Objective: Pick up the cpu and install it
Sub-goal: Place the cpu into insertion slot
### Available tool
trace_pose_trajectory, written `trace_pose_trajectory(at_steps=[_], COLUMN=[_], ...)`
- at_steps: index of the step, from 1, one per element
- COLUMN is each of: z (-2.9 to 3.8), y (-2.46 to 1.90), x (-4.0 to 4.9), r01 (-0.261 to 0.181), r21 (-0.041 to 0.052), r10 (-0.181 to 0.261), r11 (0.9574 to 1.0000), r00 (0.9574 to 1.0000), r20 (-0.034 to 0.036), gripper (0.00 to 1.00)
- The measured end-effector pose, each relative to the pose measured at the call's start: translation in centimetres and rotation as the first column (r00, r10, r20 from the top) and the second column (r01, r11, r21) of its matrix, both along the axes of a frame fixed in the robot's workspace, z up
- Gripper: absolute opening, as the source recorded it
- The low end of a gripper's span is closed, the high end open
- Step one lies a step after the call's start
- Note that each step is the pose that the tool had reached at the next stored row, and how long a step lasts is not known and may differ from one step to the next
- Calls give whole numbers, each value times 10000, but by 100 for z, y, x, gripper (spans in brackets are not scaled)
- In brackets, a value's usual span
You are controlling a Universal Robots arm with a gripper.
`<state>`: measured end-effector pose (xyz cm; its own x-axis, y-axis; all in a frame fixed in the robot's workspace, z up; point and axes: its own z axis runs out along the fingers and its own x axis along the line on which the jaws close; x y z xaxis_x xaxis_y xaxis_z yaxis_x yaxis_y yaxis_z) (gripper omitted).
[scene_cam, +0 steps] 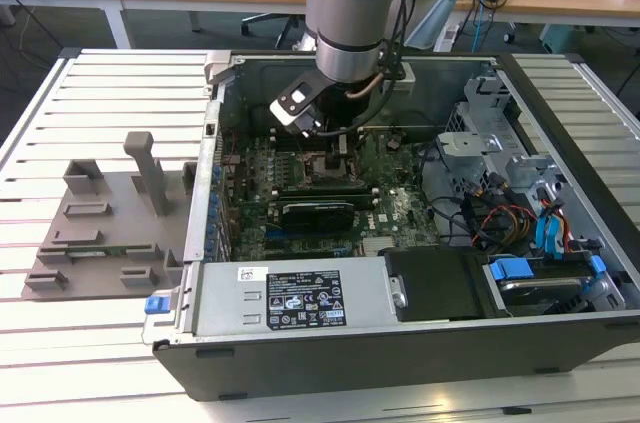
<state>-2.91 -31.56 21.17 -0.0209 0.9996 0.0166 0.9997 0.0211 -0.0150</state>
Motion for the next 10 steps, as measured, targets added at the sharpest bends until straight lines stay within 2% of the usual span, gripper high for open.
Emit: trace_pose_trajectory(at_steps=[1,5,7,10], z=[47,166,263,367], y=[0,-1,0,-1], x=[0,0,-1,-1], r01=[0,0,1,0], r21=[-9,-24,-36,-56], r10=[0,0,-1,0], r11=[10000,10000,10000,10000], r00=[10000,10000,10000,10000], r20=[0,0,0,-1], gripper=[11,11,11,11])
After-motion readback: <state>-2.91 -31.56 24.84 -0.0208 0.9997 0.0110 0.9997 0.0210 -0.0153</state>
